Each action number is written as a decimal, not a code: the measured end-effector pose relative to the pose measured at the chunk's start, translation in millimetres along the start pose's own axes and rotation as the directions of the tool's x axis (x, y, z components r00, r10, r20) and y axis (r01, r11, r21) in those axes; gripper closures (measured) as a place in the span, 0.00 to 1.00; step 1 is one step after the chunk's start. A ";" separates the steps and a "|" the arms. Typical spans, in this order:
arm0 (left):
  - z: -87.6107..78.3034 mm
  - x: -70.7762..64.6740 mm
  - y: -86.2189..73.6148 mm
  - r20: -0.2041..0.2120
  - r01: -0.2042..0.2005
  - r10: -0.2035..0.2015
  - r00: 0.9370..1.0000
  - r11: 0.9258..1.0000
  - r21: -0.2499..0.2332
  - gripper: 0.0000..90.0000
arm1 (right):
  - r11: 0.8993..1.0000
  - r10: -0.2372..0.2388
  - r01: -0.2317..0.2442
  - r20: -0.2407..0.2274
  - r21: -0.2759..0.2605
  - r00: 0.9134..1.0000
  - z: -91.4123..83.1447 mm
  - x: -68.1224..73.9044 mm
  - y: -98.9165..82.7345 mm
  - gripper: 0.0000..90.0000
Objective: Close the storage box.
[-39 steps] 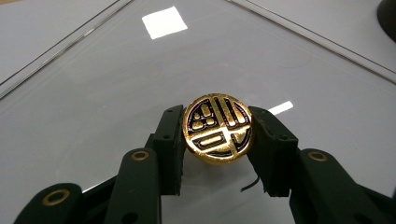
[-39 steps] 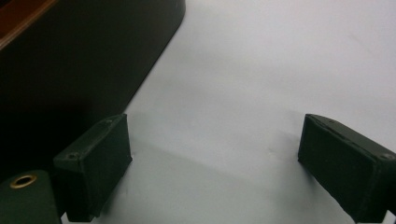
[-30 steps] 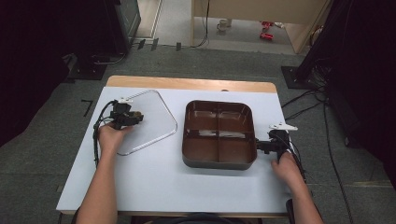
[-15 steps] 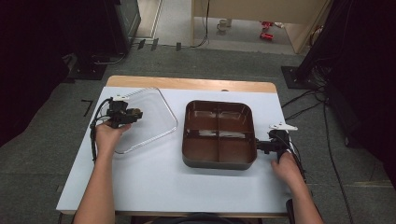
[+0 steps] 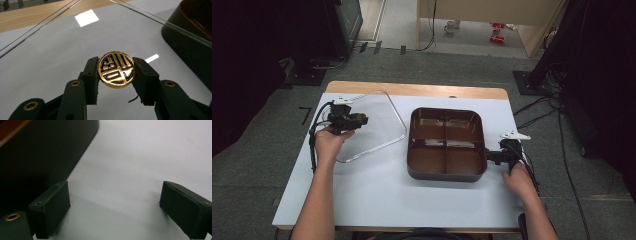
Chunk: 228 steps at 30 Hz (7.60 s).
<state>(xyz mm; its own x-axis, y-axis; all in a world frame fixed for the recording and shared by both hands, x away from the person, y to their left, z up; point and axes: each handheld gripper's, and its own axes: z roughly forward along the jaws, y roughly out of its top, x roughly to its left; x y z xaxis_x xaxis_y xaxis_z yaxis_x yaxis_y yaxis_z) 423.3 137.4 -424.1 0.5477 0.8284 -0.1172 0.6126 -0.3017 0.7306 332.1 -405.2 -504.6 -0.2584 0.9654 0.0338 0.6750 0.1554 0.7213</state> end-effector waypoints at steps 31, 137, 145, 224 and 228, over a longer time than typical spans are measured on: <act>-19.2 -70.1 35.6 0.119 -0.125 0.134 0.984 0.989 -0.078 0.66 | 1.000 0.000 0.000 0.000 0.002 1.000 -0.1 0.0 0.0 0.10; 92.7 -230.6 57.5 0.326 -0.360 0.327 0.887 0.932 0.042 0.65 | 1.000 -0.004 0.004 0.001 0.002 1.000 0.0 0.0 -0.1 0.10; 93.7 -227.1 52.8 0.344 -0.307 0.282 0.896 0.952 0.020 0.65 | 1.000 -0.002 0.002 0.001 0.004 1.000 -0.1 0.1 0.0 0.10; 9.4 -157.7 8.4 0.311 -0.195 0.207 0.928 0.978 -0.070 0.33 | 1.000 -0.002 0.002 0.002 0.002 1.000 0.0 0.2 0.0 0.10; 4.1 -150.2 0.9 0.296 -0.190 0.199 0.934 0.980 -0.062 0.33 | 1.000 -0.002 0.002 0.002 0.002 1.000 0.0 0.2 0.1 0.10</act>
<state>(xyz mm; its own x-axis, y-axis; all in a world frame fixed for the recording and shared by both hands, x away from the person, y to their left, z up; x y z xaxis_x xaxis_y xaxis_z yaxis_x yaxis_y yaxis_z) 343.9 10.8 -408.6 0.8024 0.5741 -0.1629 0.4614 -0.4236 0.7796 332.2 -405.1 -504.6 -0.2585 0.9655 0.0315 0.6757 0.1574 0.7202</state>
